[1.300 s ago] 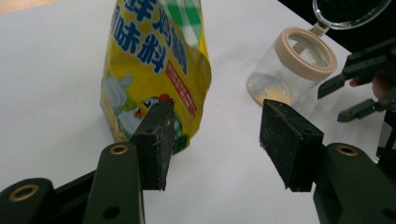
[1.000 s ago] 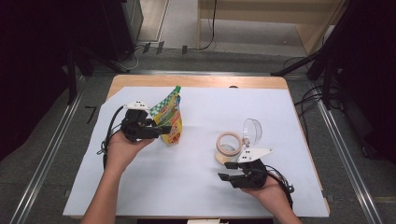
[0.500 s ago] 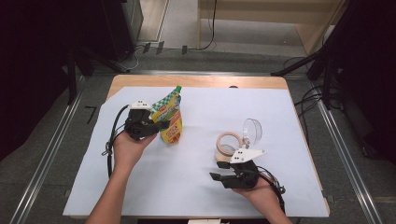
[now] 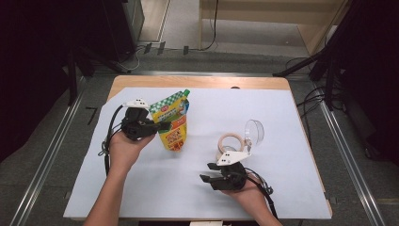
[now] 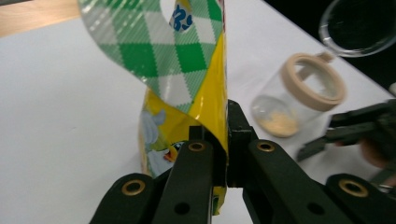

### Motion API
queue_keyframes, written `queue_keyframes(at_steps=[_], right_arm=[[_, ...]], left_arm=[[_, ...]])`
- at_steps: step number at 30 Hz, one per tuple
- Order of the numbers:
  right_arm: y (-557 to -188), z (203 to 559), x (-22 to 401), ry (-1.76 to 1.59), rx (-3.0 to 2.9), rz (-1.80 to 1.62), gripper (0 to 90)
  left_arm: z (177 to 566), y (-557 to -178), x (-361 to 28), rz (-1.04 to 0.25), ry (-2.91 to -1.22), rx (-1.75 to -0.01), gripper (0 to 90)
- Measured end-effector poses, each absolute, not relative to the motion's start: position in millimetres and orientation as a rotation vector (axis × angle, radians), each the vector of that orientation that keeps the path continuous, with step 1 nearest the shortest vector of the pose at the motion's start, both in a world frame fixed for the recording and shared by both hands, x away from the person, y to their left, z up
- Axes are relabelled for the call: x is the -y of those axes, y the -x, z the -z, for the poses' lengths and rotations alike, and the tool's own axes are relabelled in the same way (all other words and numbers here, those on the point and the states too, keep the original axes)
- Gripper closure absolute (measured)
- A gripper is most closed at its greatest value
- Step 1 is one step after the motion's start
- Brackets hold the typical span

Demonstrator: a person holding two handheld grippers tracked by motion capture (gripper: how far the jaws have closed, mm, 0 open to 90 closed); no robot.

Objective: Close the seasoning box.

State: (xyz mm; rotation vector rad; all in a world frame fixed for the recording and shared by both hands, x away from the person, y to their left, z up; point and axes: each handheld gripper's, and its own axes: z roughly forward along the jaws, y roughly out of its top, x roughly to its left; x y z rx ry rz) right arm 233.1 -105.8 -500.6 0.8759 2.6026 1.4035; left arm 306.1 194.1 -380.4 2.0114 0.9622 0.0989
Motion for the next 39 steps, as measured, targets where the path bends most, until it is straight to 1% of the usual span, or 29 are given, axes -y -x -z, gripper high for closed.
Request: queue_keyframes(at_steps=[11, 17, 20, 24, 26, 34, 36, 39], right_arm=[[-244.3, 507.3, 86.8, -0.932, -2.58, -1.395, 47.9], [-251.3, 508.4, 76.9, -0.958, -2.564, -1.4, 48.7], [-253.3, 510.3, 75.4, -0.975, -2.558, -1.38, 53.0], [-254.8, 510.1, 77.4, -0.983, -2.52, -1.394, 66.0], [-254.4, 509.3, 77.4, -0.96, -2.503, -1.405, 69.0], [-255.7, 514.3, 74.3, -0.961, -2.481, -1.399, 71.2], [-256.5, 514.3, 73.9, -0.959, -2.465, -1.418, 68.4], [-254.6, 512.2, 72.2, -0.924, -2.43, -1.455, 67.5]], left_arm=[[362.1, -290.1, -177.7, -0.071, -2.105, -0.853, 90.0], [355.0, -282.0, -173.8, -0.041, -2.11, -0.815, 90.0], [351.0, -277.2, -172.2, -0.03, -2.122, -0.791, 90.0], [346.7, -270.3, -168.4, -0.011, -2.123, -0.776, 90.0], [344.8, -266.5, -165.4, 0.001, -2.126, -0.761, 90.0], [332.0, -248.5, -153.6, 0.045, -2.152, -0.698, 90.0], [329.1, -244.9, -151.7, 0.059, -2.15, -0.677, 90.0], [329.1, -243.3, -149.9, 0.102, -2.13, -0.665, 90.0]])
